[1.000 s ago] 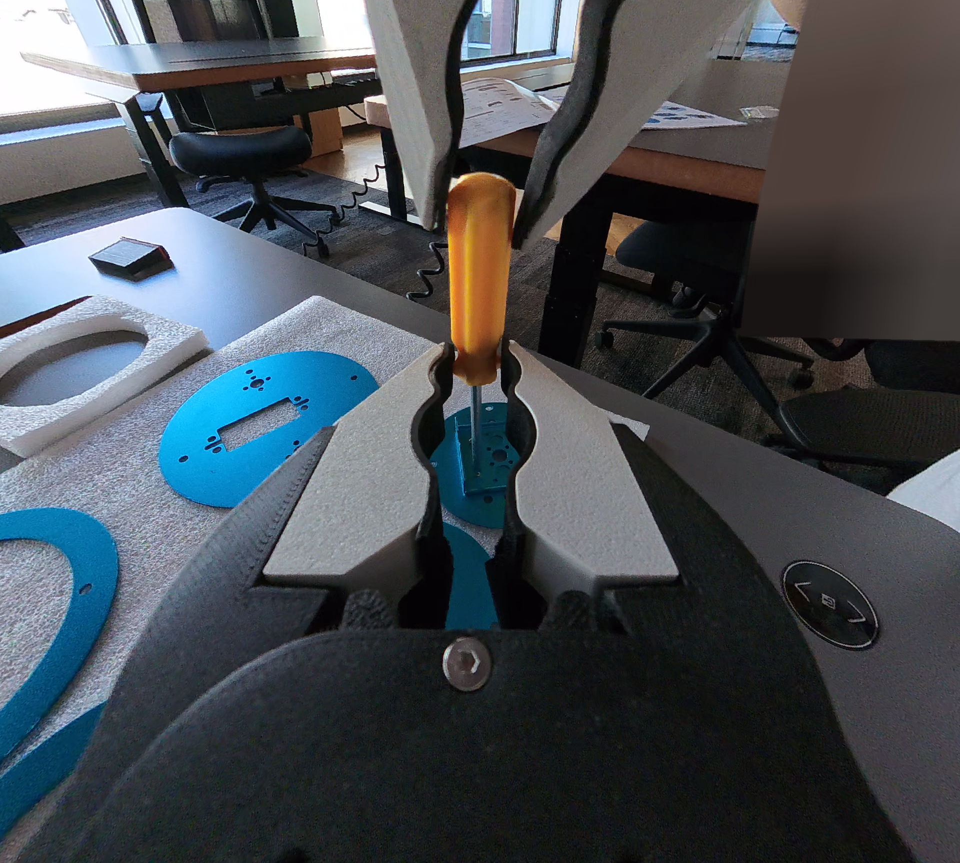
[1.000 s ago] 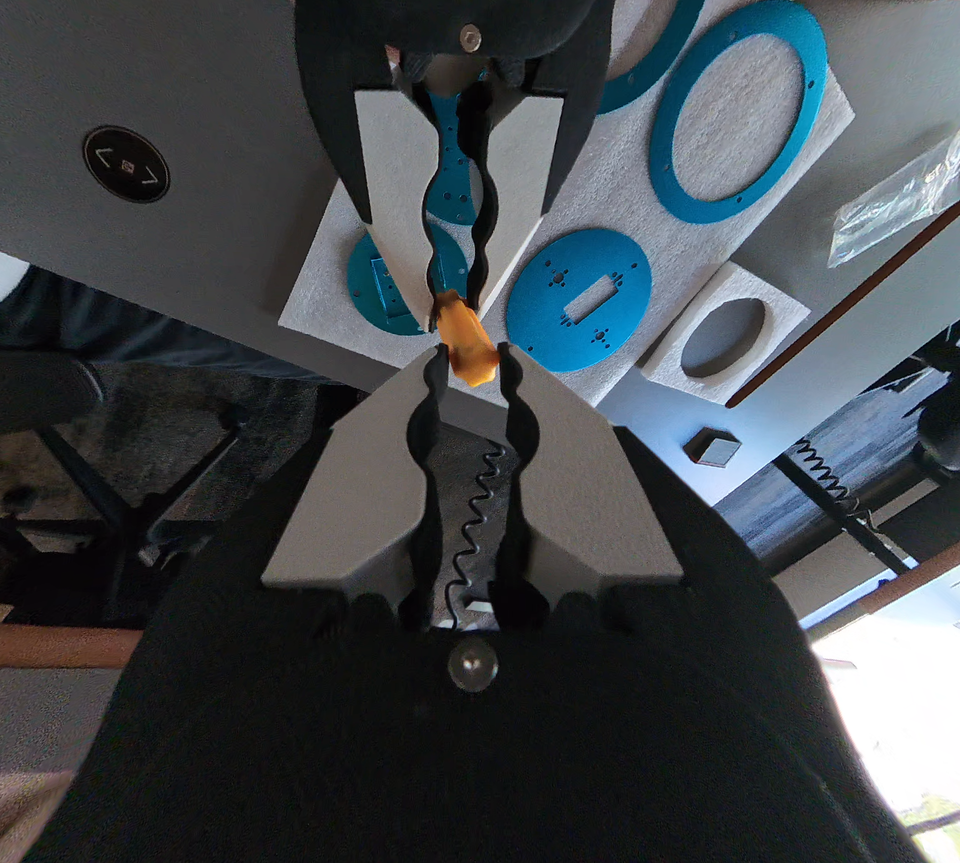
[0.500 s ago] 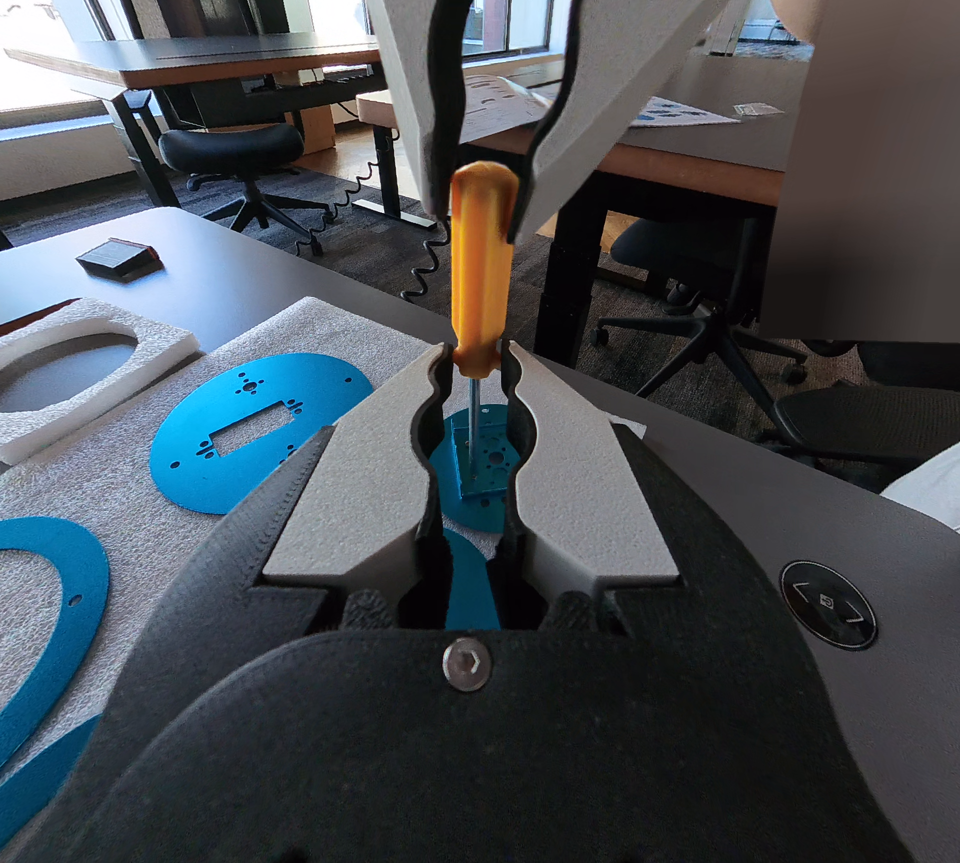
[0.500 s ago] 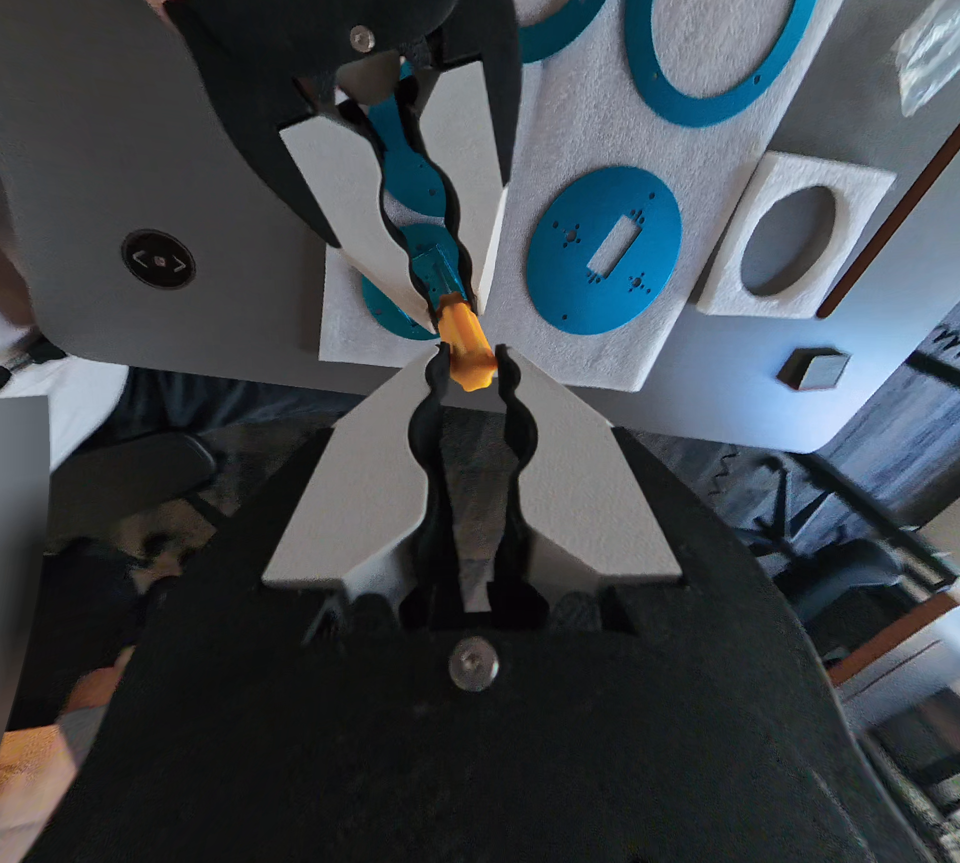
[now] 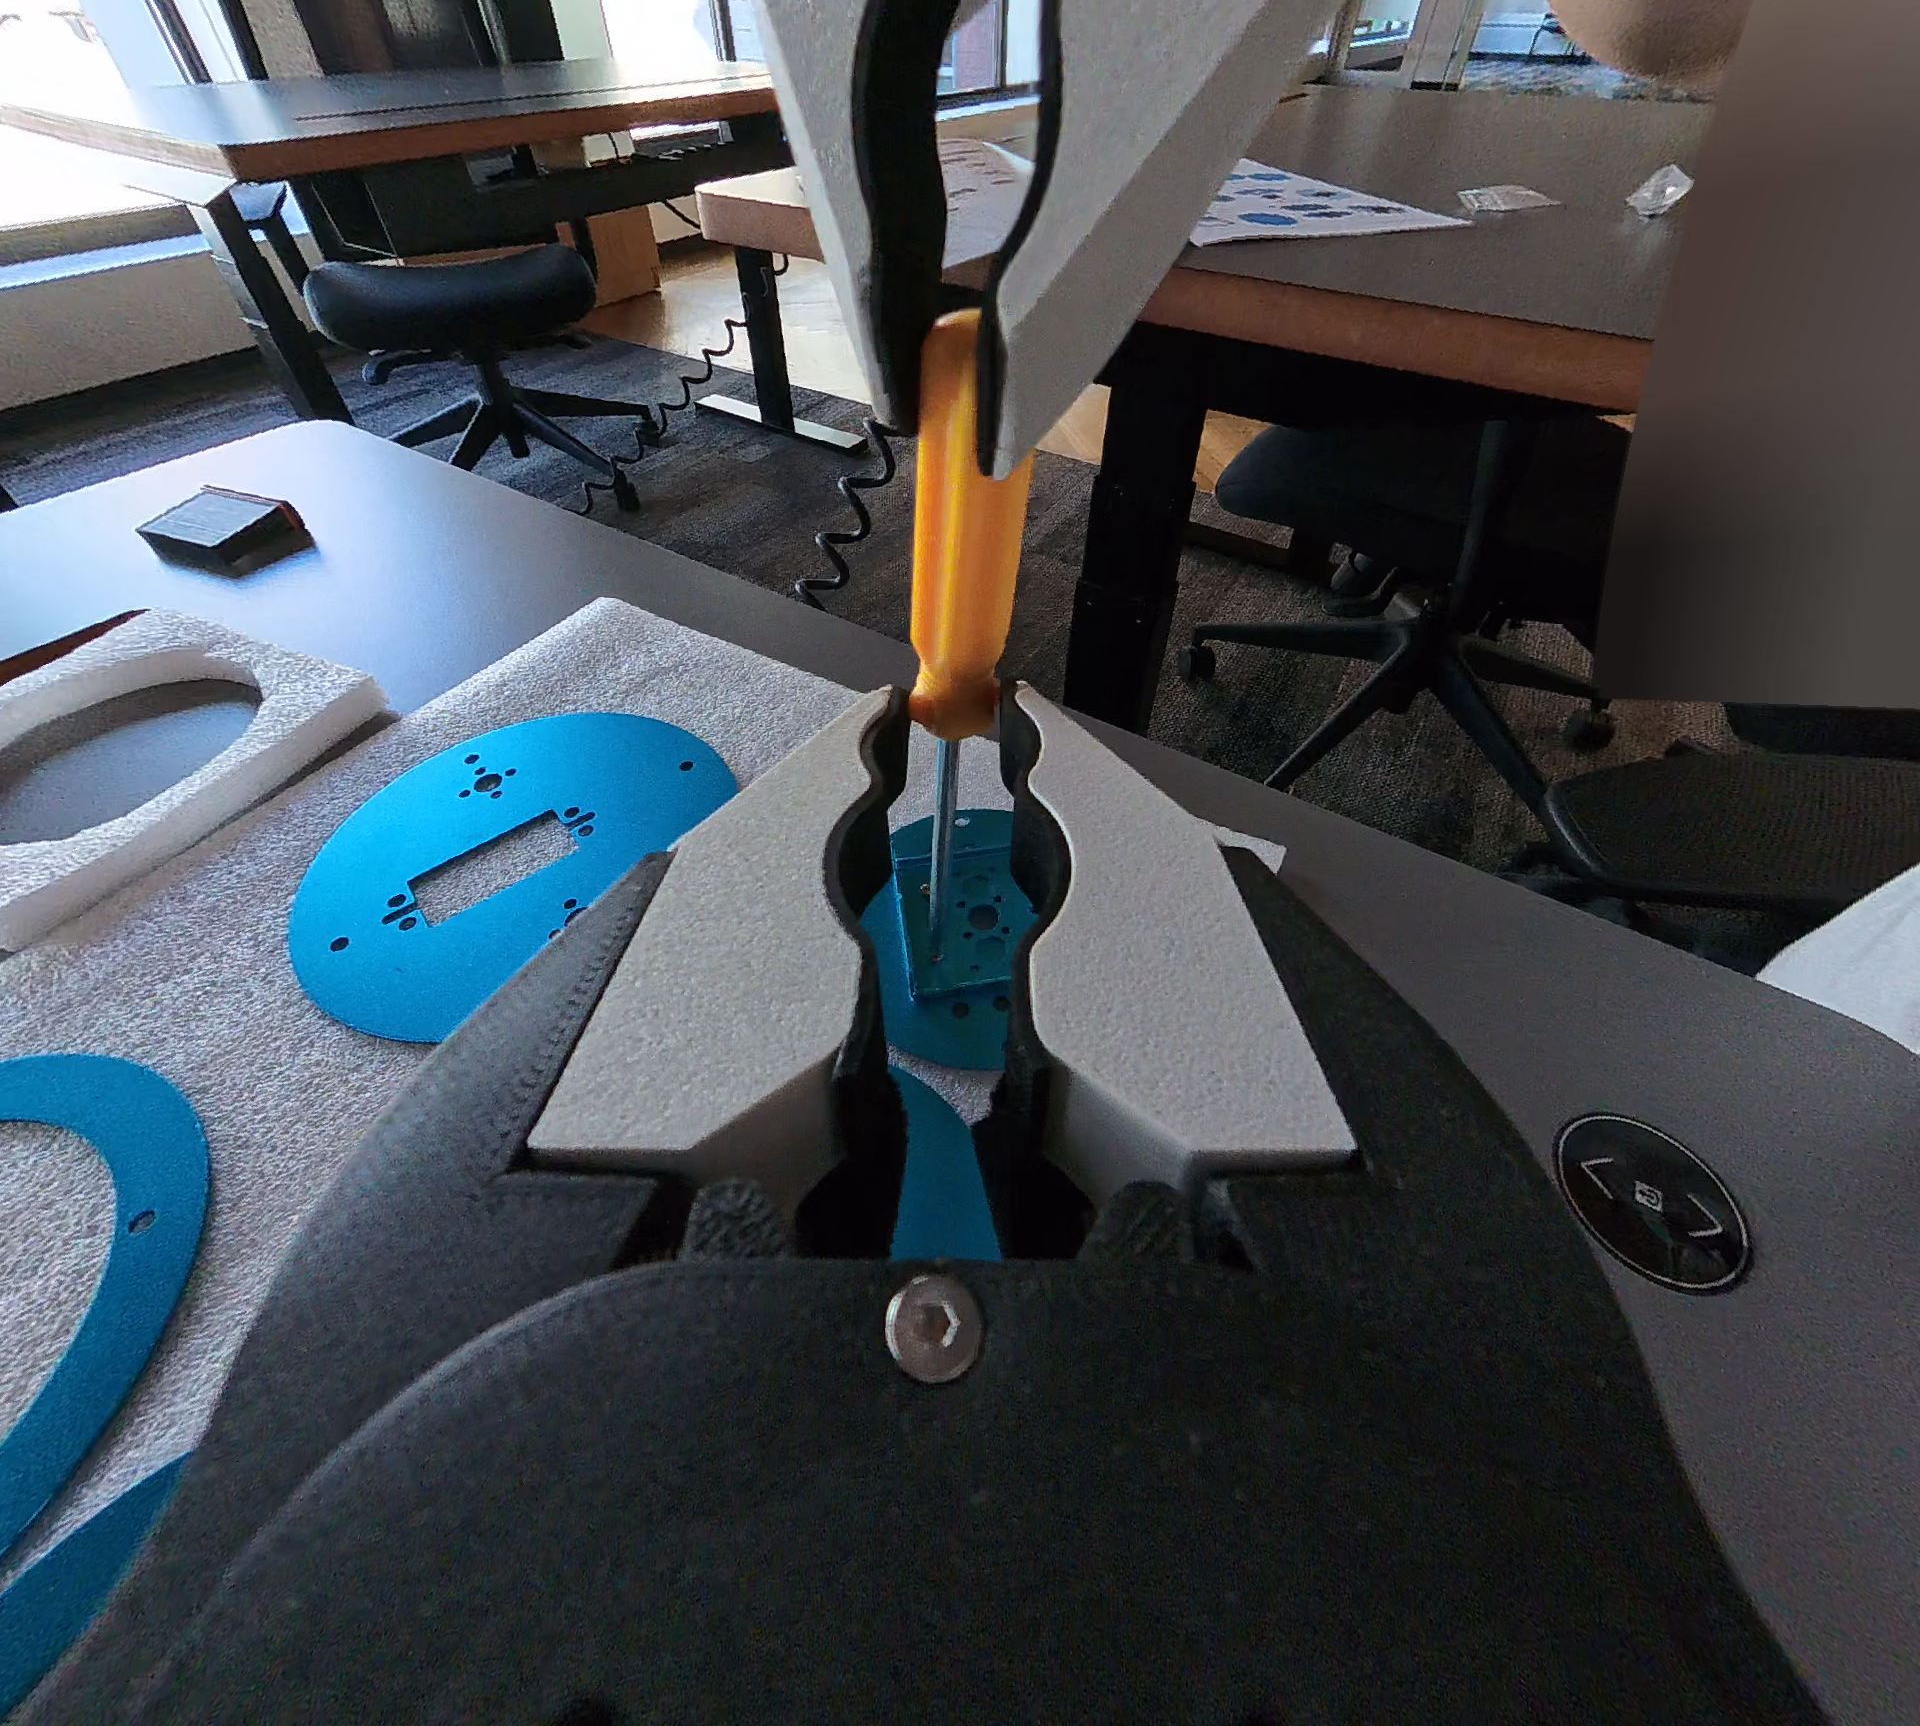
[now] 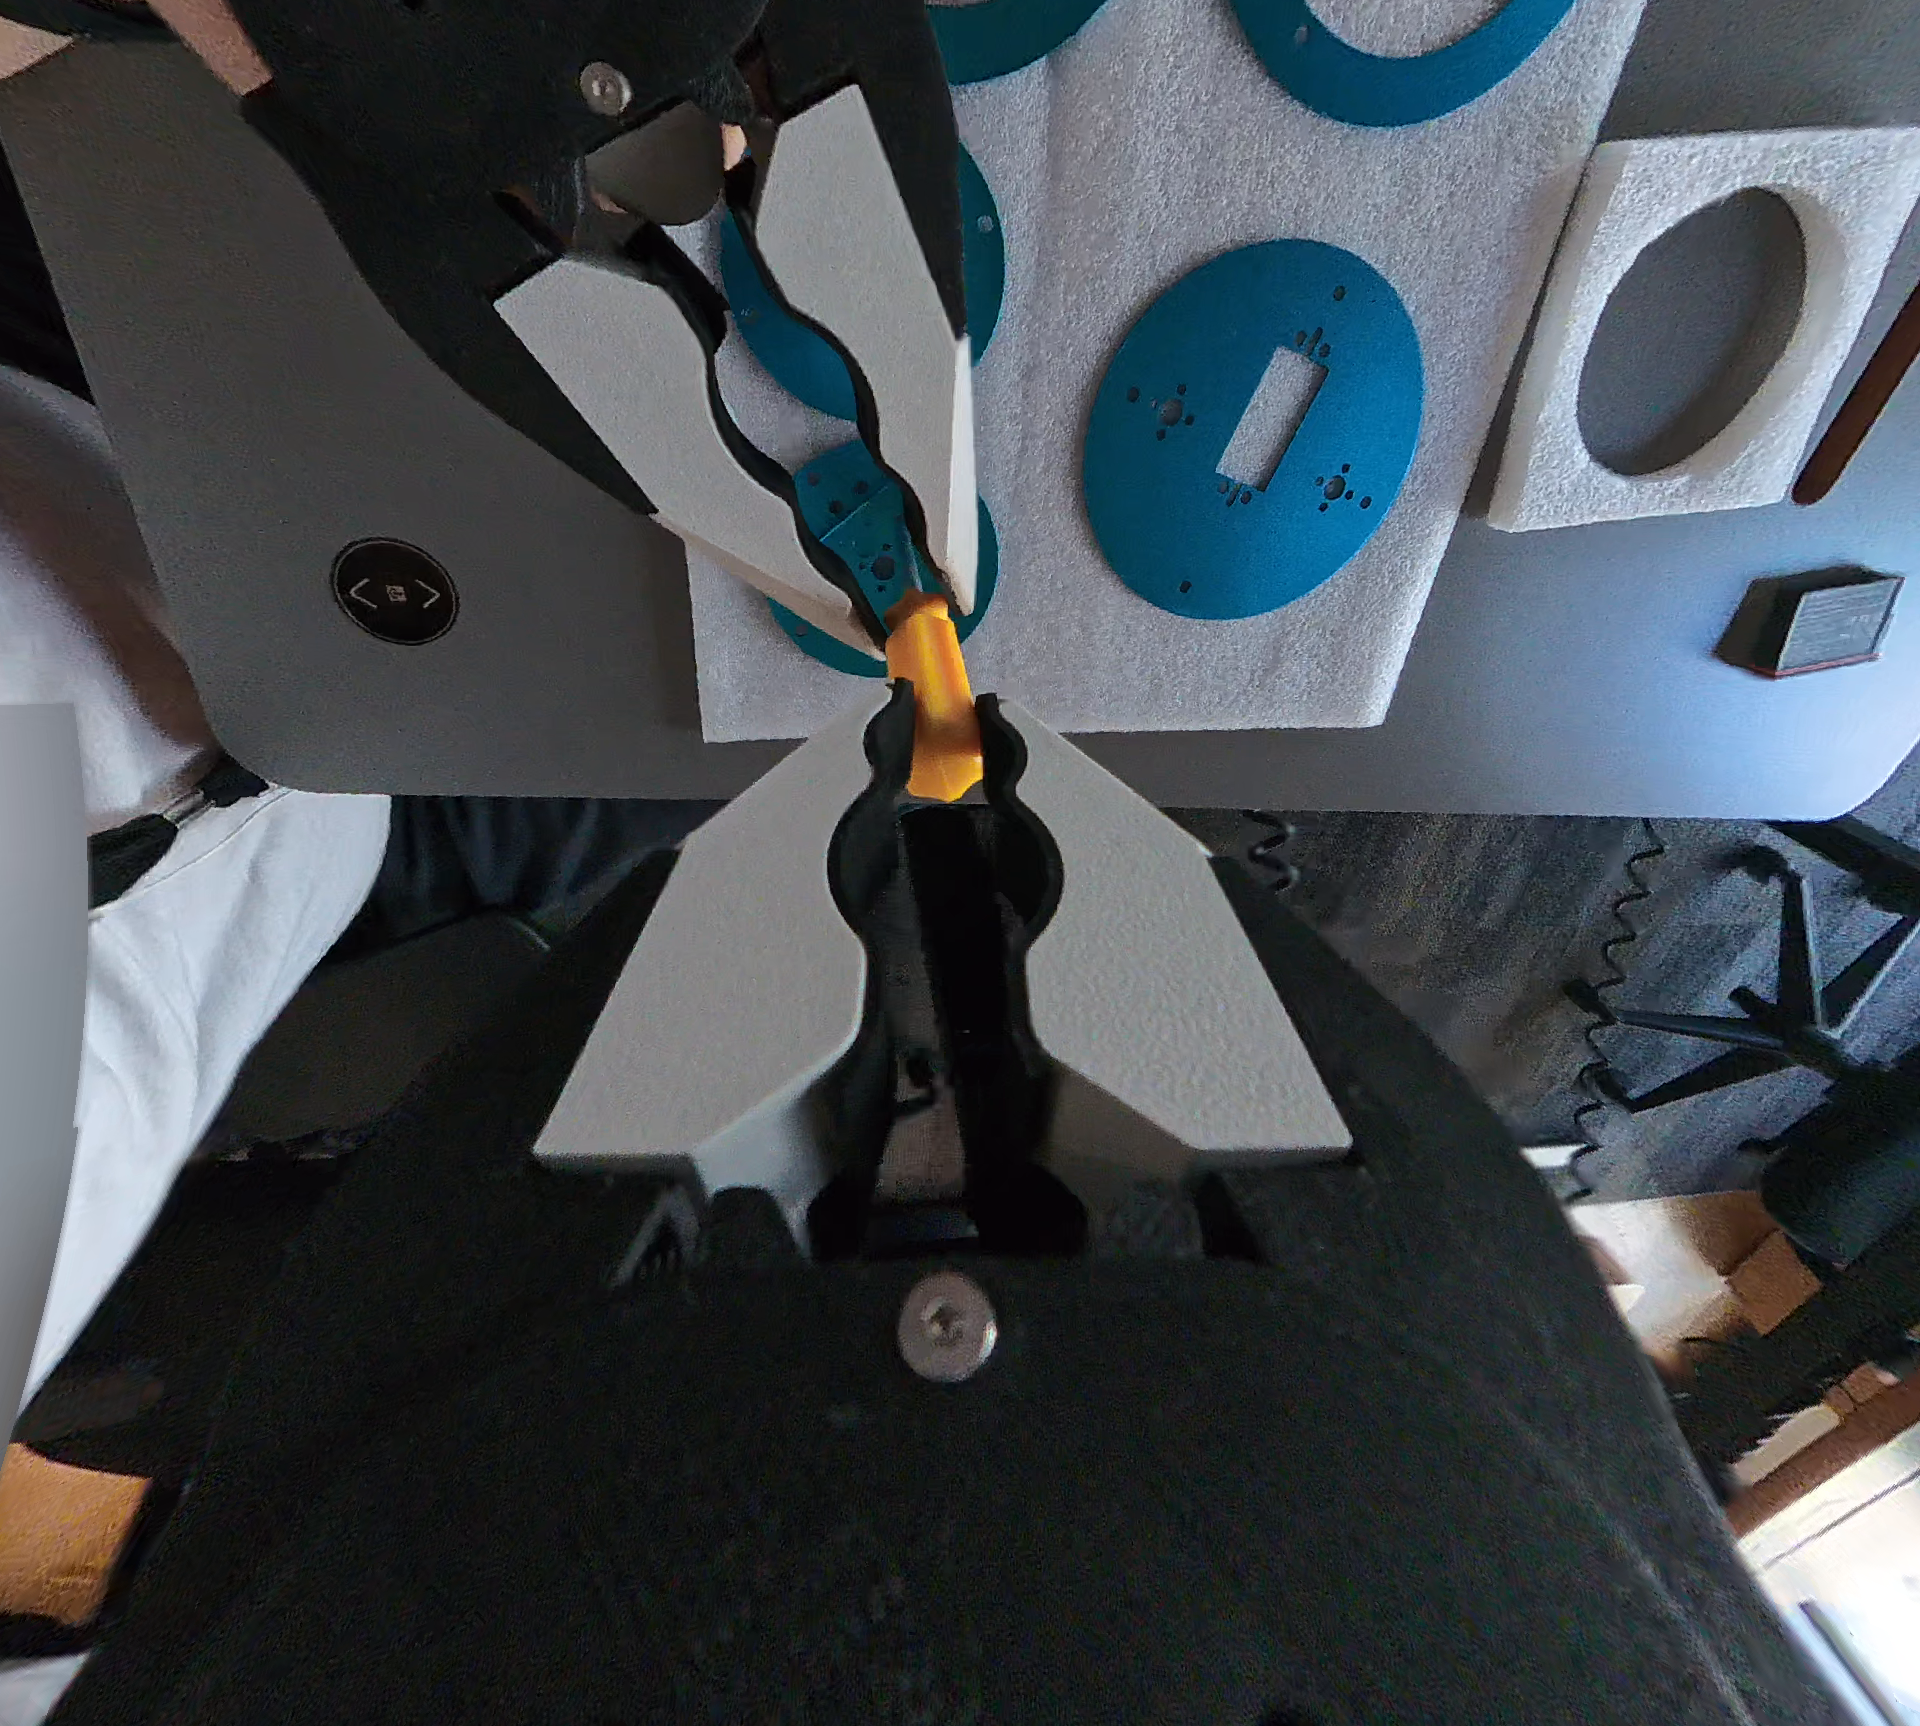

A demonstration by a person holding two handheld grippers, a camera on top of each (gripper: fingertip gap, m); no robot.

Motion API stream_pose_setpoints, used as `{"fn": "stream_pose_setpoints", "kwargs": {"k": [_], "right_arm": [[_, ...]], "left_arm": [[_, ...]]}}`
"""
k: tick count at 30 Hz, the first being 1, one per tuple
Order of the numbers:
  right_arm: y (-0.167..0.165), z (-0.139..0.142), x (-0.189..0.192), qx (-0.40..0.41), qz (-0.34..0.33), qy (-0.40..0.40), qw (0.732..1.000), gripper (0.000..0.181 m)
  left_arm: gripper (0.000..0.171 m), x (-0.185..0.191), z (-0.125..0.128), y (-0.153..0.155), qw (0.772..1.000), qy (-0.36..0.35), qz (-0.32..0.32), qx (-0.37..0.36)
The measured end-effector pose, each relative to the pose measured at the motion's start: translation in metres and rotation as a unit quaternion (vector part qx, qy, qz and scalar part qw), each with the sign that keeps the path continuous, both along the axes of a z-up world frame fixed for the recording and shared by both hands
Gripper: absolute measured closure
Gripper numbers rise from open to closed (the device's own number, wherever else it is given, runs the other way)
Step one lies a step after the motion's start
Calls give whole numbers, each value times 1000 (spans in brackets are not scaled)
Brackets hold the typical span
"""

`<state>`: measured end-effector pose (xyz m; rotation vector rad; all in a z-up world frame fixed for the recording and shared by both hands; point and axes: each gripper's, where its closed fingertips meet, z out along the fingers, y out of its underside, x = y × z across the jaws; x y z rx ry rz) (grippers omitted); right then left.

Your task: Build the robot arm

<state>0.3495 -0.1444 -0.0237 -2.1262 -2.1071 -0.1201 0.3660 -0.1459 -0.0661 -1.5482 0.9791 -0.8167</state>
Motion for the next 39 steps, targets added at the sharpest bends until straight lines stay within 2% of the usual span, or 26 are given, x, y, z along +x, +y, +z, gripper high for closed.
{"fn": "stream_pose_setpoints", "kwargs": {"k": [5, 7, 8, 12, 14, 18, 21, 25, 27, 29, 36, 39], "right_arm": [[-5, 0, -3, 11, 103, 0, 995, 165], [-6, 0, -3, 12, 126, -3, 992, 170], [-7, 0, -3, 9, 132, -4, 991, 177], [-7, -1, -4, 9, 119, -12, 993, 177], [-5, 2, -6, 21, 140, -6, 990, 176], [-7, 10, -10, -5, 156, 36, 987, 146], [5, 14, -8, 5, 171, 58, 983, 140], [7, 11, -9, 28, 251, 69, 965, 143], [3, 8, -9, 23, 274, 64, 959, 152], [0, 7, -7, 13, 283, 53, 958, 163], [0, 3, -9, 8, 299, 20, 954, 163], [-2, 3, -9, -4, 270, 14, 963, 164]], "left_arm": [[156, -1, 0, -1, 1000, -5, -4, -5], [156, 0, 0, -1, 1000, -4, -5, -5], [156, 0, 0, -2, 1000, -3, -6, -5], [156, 0, 0, -2, 1000, -3, -6, -5], [156, -2, 0, -1, 1000, -7, -3, -6], [156, -5, 1, 1, 1000, -21, 1, -20], [156, -7, 1, 2, 999, -28, 1, -26], [156, -6, 1, 1, 999, -24, 1, -21], [156, -7, 1, 1, 1000, -23, 2, -20], [156, -7, 1, 1, 999, -24, 3, -22], [156, -8, 0, 1, 999, -25, 1, -26], [156, -8, 1, 0, 999, -29, -4, -29]]}}
